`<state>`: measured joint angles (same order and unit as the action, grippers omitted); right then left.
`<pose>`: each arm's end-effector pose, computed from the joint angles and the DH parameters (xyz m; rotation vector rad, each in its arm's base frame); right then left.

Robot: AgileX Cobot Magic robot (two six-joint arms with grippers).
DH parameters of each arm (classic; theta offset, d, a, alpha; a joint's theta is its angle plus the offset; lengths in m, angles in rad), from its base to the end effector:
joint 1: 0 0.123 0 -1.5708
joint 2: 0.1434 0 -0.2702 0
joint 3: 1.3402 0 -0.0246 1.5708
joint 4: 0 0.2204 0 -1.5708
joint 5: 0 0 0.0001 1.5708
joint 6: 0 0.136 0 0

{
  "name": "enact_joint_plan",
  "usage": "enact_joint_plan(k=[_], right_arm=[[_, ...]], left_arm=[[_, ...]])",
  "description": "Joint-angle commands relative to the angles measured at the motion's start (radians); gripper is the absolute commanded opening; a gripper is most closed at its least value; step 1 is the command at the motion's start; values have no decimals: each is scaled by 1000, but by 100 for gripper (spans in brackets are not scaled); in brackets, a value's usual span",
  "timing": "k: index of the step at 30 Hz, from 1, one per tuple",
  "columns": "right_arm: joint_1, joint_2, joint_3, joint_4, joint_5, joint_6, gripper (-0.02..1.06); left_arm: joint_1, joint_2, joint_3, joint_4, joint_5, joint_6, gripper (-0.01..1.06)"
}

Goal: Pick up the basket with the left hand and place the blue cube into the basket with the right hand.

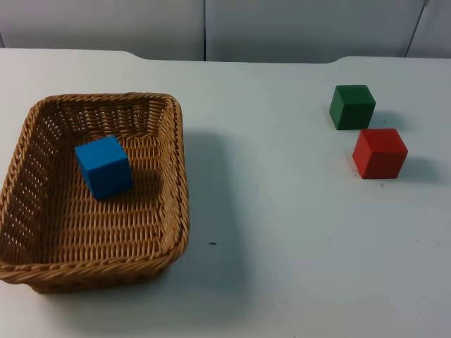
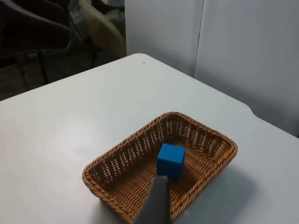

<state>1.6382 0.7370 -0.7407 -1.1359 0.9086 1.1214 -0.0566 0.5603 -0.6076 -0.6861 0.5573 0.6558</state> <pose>0.0882 0.1387 0.3384 -0.8157 1.6912 0.4853 0.1281 -0.0530 0.3120 0.3313 1.8503 -0.3273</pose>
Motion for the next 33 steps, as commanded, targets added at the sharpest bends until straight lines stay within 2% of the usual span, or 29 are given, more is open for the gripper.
enact_joint_plan(k=[1,5,7,10,11,15,19,22,28,30,33], right_arm=[[3,-3,5,-19,-2,-8,76],[3,-3,12,-19,-11,-23,76],[3,-3,17,-22,-14,-23,76],[3,-3,59,-29,-39,-11,76],[3,-3,59,-29,-39,-11,76],[3,-3,102,-41,-72,39,76],[3,-3,113,-41,-84,41,76],[3,-3,113,-44,-81,41,76],[3,-3,113,-48,-81,39,76],[3,-3,113,-48,-81,39,76],[3,-3,113,-48,-81,41,76]], left_arm=[[5,-63,4,112,55,-102,105],[5,-186,4,274,193,-266,105],[5,-199,4,294,210,-280,105],[5,-280,4,411,312,-352,105],[5,-280,4,411,312,-352,105],[5,-374,4,482,411,-415,105],[5,-454,4,509,462,-431,105],[5,-529,4,578,487,-498,105],[5,-560,17,677,537,-561,105],[5,-560,31,670,535,-563,105],[5,-560,100,670,520,-627,105]])
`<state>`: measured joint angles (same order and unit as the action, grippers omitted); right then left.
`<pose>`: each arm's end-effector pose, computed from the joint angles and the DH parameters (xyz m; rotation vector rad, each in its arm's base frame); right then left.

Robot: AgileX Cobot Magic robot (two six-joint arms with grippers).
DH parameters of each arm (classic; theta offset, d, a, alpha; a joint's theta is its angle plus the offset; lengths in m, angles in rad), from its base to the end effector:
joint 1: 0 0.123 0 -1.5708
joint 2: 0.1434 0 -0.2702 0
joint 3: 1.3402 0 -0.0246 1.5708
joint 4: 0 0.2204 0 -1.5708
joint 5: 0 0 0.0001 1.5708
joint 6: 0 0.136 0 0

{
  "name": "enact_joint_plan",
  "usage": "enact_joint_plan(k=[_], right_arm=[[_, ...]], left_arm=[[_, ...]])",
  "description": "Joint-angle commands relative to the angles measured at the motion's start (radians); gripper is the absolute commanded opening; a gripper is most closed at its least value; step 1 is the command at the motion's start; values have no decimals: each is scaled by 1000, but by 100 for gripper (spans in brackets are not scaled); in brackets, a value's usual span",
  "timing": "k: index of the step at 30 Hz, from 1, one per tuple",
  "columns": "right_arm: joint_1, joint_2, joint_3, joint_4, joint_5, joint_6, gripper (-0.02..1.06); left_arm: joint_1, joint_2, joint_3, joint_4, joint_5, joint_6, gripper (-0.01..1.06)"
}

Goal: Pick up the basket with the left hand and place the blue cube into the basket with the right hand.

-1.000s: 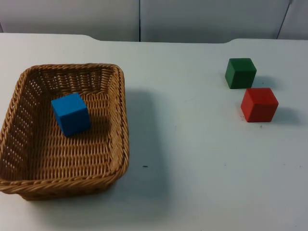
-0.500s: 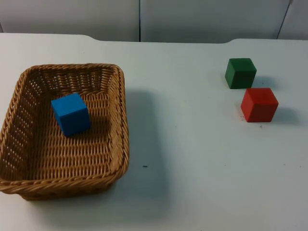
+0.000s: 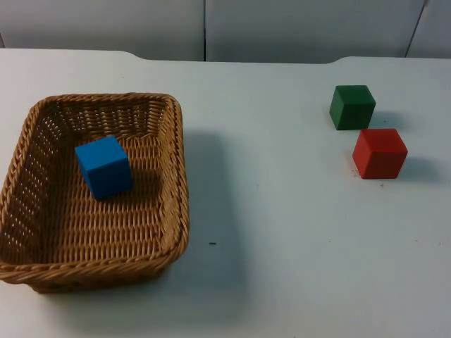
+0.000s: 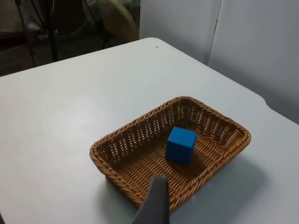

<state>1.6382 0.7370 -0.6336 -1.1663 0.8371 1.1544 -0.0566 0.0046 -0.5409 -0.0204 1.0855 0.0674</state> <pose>0.0833 0.1450 0.3111 -0.9045 1.6779 0.4715 0.0188 -0.0035 0.2508 0.1276 2.0287 -0.0175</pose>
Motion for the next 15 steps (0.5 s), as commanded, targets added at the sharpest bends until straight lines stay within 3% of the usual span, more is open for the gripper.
enact_joint_plan(k=[1,15], right_arm=[[3,-3,5,-18,-9,8,76],[3,-3,5,-18,-9,16,76]], left_arm=[[5,-5,33,4,-8,-39,105],[5,-5,27,11,-8,-41,105]])
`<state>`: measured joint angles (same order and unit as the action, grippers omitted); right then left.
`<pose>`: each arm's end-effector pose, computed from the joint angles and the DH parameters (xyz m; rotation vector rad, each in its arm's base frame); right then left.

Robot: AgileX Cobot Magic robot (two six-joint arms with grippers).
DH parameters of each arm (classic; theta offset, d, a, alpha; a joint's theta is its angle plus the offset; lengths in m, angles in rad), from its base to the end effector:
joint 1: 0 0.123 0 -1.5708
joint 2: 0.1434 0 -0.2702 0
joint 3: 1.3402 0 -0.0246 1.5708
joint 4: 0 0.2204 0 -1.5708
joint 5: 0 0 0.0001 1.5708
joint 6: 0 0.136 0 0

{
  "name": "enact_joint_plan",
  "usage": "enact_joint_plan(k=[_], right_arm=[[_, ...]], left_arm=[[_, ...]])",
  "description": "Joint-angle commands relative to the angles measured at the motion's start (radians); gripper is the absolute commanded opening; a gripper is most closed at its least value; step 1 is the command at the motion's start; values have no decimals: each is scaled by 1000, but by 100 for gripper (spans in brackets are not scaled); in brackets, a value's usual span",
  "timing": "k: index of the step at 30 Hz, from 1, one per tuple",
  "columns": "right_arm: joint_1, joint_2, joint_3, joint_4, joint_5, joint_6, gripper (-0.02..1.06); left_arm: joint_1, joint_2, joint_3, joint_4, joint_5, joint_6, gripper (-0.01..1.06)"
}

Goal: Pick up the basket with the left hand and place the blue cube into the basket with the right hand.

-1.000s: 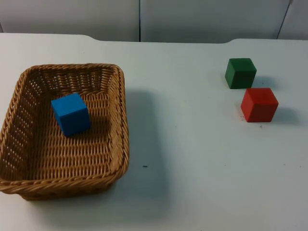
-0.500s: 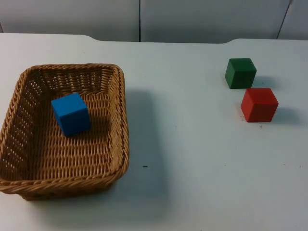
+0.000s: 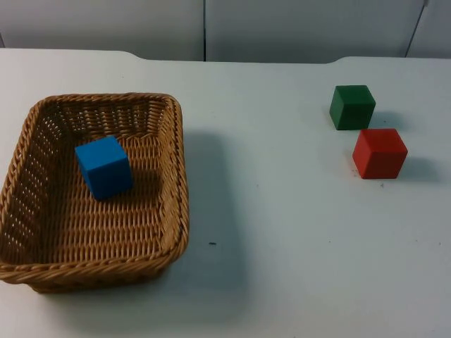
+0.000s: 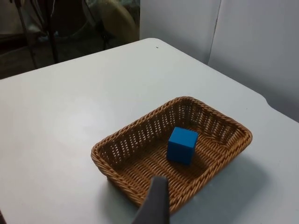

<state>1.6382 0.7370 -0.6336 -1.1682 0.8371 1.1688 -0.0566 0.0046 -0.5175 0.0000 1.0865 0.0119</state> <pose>0.0834 0.1450 0.3113 -0.8931 1.6837 0.4804 0.0209 -0.0012 0.2439 0.0704 2.0561 -0.0277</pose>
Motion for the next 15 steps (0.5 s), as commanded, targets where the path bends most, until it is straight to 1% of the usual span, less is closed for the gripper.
enact_joint_plan(k=[1,3,15], right_arm=[[3,-3,5,-16,-9,2,76],[3,-3,5,-16,-9,-20,76],[3,-3,5,-16,-1,-19,76]], left_arm=[[5,-5,3,-9,-9,15,105],[5,-5,3,-29,-9,41,105],[5,-5,3,-29,-9,41,105]])
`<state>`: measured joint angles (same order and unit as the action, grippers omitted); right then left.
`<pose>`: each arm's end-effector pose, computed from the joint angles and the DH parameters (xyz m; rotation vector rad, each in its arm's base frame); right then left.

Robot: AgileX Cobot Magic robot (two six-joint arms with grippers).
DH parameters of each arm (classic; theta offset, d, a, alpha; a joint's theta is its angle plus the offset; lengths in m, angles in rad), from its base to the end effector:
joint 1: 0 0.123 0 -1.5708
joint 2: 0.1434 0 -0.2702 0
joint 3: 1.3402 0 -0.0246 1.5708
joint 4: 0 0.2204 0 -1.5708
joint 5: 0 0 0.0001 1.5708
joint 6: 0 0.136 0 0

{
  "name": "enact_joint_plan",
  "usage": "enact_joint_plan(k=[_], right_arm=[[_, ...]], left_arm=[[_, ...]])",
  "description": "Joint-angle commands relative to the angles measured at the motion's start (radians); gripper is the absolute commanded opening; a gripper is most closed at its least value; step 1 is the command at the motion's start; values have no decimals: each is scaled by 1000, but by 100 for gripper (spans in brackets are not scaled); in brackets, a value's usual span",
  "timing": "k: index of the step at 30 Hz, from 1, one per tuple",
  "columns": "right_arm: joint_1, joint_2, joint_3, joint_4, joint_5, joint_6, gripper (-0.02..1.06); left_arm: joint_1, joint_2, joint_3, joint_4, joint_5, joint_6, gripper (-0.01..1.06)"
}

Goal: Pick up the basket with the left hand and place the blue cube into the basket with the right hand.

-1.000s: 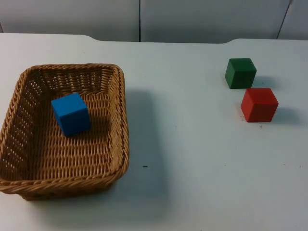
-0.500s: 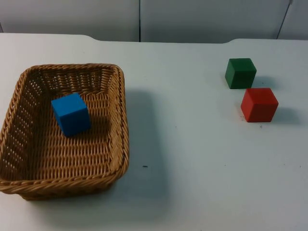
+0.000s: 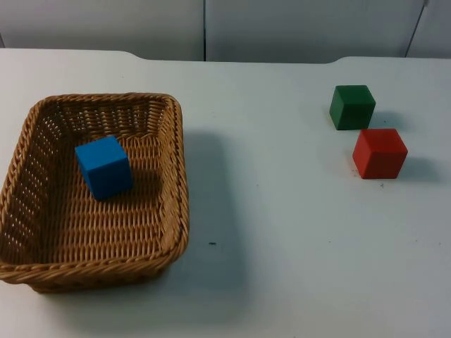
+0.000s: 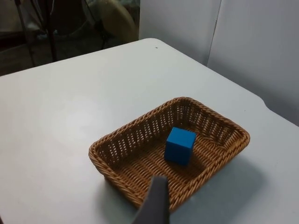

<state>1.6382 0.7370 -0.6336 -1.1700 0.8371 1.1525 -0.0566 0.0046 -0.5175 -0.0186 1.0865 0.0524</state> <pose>0.0835 0.1450 0.3114 -0.9063 1.6735 0.4685 0.0208 -0.0034 0.2440 0.1133 2.0540 -0.0249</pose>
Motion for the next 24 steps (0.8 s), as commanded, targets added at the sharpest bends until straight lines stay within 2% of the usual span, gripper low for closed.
enact_joint_plan(k=[1,8,11,17,20,21,24], right_arm=[[3,-3,5,-14,-1,-3,76],[3,-3,5,0,-2,-46,76],[3,-3,5,66,7,-118,76],[3,-13,5,187,85,-236,76],[3,-39,5,236,69,-308,76],[3,-75,5,260,36,-355,76],[3,-132,5,272,-5,-416,76]], left_arm=[[5,-5,3,-10,-9,1,105],[5,-5,3,-10,-9,-1,105],[5,-5,3,-10,-9,-1,105],[5,-5,3,-9,-9,-3,105],[5,-5,3,-9,-9,-3,105],[5,-5,3,-9,-9,-5,105],[5,-5,3,-9,-9,-5,105]])
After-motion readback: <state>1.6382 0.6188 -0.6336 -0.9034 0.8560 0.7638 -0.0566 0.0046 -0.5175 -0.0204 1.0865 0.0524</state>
